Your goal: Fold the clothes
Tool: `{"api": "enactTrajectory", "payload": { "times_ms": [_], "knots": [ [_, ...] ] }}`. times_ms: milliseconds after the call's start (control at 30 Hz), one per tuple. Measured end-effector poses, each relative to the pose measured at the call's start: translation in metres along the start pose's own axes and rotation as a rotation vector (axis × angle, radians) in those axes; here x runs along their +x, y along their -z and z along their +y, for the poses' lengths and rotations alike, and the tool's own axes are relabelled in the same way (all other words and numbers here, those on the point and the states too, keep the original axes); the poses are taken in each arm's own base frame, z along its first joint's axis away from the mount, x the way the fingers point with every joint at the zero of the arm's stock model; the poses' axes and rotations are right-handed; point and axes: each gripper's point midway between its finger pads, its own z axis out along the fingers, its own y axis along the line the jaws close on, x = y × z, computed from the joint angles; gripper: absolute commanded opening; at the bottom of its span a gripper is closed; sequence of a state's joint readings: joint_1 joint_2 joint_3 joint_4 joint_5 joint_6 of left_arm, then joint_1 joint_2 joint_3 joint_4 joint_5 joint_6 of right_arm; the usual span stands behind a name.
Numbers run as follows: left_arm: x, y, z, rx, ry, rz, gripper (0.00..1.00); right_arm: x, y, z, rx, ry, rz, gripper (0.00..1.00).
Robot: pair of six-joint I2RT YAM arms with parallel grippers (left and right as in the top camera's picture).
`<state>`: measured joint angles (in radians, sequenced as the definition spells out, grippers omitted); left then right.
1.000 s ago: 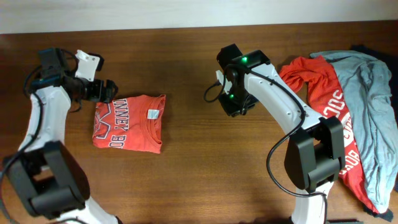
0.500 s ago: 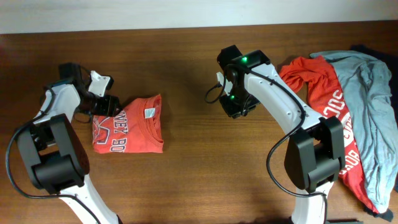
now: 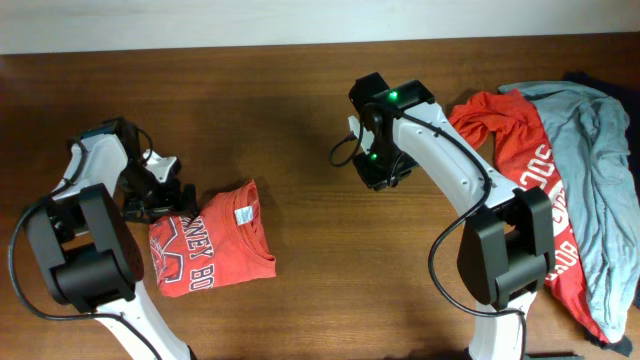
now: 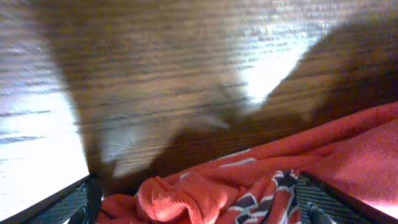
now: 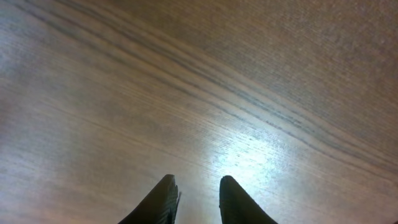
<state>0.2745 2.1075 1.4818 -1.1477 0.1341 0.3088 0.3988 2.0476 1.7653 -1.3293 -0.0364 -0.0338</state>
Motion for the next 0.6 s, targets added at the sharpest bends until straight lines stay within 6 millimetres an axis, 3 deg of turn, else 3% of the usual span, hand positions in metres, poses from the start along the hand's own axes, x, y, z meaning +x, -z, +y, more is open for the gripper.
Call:
{"api": "enactTrajectory", "payload": {
  "times_ms": [100,167,233,333,600],
  "knots": [
    [-0.011,0.006,0.000,0.006,-0.001,-0.037,0.99,0.006,0.000,0.010,-0.060,0.034,0.022,0.22],
    [-0.032,0.022,-0.001,0.017,-0.012,-0.102,0.99,0.014,0.002,0.024,-0.137,0.081,0.049,0.10],
    [-0.051,0.042,-0.004,0.029,-0.025,-0.176,0.99,0.019,0.004,0.039,-0.198,0.134,0.063,0.09],
    [-0.078,0.072,-0.012,0.062,-0.052,-0.291,0.99,0.020,0.005,0.080,-0.257,0.242,0.055,0.09],
    [-0.062,0.071,-0.023,0.119,-0.039,-0.230,0.99,0.022,-0.002,0.202,-0.311,0.400,-0.022,0.09]
  ]
}}
